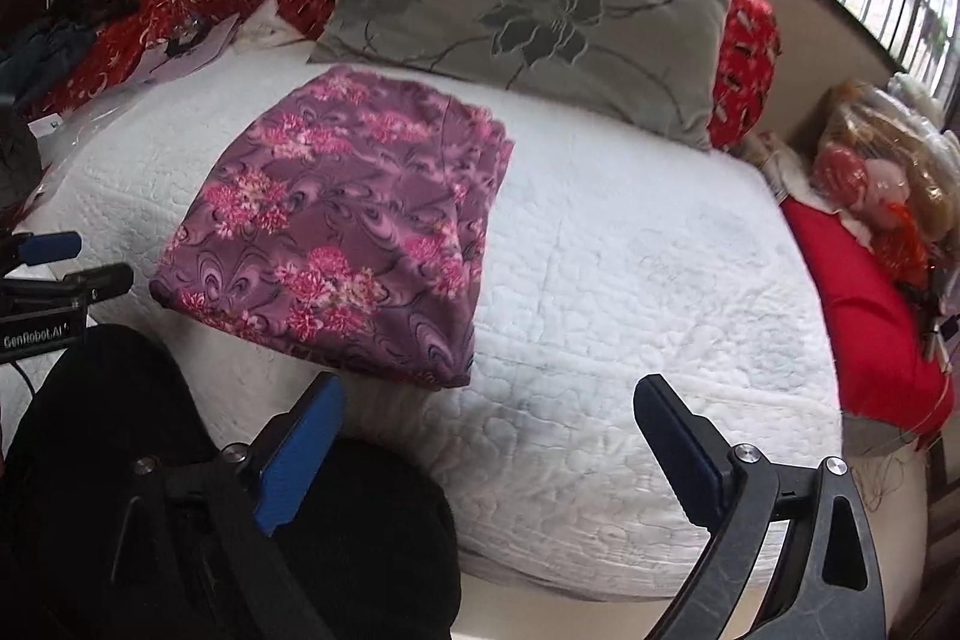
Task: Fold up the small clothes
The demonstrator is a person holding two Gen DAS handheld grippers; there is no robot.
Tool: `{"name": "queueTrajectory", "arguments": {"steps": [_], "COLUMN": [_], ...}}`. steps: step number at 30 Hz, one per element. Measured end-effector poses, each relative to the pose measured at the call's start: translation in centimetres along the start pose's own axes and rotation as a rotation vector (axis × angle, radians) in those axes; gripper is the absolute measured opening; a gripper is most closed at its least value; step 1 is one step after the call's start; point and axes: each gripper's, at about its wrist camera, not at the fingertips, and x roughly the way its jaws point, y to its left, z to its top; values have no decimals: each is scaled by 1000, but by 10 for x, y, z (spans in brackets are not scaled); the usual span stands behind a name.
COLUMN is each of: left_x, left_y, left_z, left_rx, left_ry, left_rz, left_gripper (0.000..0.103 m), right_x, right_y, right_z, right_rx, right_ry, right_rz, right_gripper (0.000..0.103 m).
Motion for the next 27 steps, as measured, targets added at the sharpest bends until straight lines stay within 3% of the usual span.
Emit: {"name": "queueTrajectory", "arguments": {"steps": [10,27], "left_x": [-13,-28], "left_y": [-13,-24], "left_z": [-5,-9], "left_rx": [-3,14], "left_ry": [-24,-44], "left_rz": [-33,-135], "left_gripper": [74,74], "right_x": [-10,-17], "right_y": [-19,-26], "right_z": [0,-5], "right_rx": [97,147], "right_ry": [-30,-39], "right_rz": [23,39], "right_gripper": [98,98]}}
